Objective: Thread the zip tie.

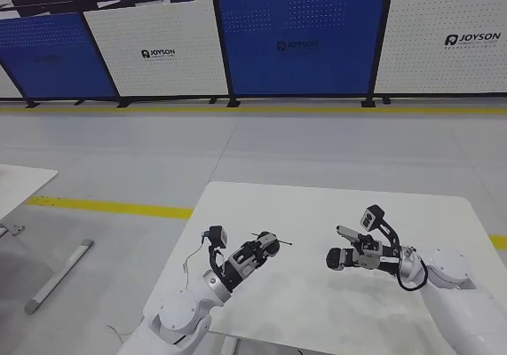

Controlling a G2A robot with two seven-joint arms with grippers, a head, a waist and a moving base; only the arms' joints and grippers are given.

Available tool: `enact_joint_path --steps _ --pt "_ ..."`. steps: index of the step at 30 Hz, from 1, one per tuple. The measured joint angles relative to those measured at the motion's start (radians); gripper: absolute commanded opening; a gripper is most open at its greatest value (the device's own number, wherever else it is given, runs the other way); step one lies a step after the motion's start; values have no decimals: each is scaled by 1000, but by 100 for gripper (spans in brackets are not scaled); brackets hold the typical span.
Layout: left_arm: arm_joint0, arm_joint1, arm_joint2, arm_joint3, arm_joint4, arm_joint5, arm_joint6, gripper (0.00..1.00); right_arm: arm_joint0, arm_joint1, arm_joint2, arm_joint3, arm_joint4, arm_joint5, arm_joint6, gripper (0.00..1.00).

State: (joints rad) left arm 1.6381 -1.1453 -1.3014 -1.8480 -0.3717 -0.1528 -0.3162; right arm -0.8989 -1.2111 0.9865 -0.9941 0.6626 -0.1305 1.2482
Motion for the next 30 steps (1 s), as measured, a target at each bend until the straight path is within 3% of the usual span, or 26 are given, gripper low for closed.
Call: enact_joint_path --steps 5,11,14,20,30 --pt "0 0 0 0 0 0 0 0 -2 0 1 -1 2 2 -3 100" --pt "0 0 0 0 0 0 0 0 3 9 56 -46 26 136 -153 100" --pt "0 0 0 0 0 0 0 0 -7 24 90 -111 -48 173 -247 100" --pt "0 0 0 0 0 0 0 0 -39 50 118 -286 -316 251 -449 100" --pt "0 0 0 0 0 0 0 0 -42 51 116 -290 -317 245 -447 100"
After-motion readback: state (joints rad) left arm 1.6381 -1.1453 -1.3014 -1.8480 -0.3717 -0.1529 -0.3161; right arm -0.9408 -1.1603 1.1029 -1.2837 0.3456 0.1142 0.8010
